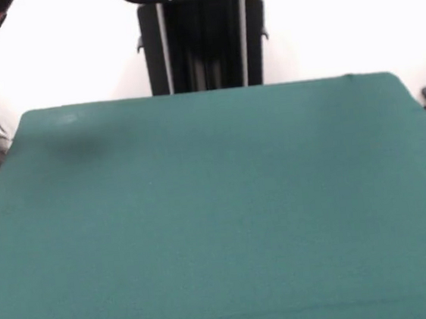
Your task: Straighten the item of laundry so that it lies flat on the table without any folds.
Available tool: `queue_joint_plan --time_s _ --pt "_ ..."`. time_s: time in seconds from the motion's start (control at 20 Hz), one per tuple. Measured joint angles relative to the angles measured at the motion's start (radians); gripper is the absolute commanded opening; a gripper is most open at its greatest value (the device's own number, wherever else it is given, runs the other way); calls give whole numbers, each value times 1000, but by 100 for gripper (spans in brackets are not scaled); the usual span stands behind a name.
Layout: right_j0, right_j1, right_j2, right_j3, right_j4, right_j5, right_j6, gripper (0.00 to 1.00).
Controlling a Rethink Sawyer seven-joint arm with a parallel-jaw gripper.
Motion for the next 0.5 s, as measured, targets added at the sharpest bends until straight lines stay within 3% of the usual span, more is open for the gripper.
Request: queue_joint_plan --time_s 0.5 --pt "9 109 -18 -17 89 -57 0 0"
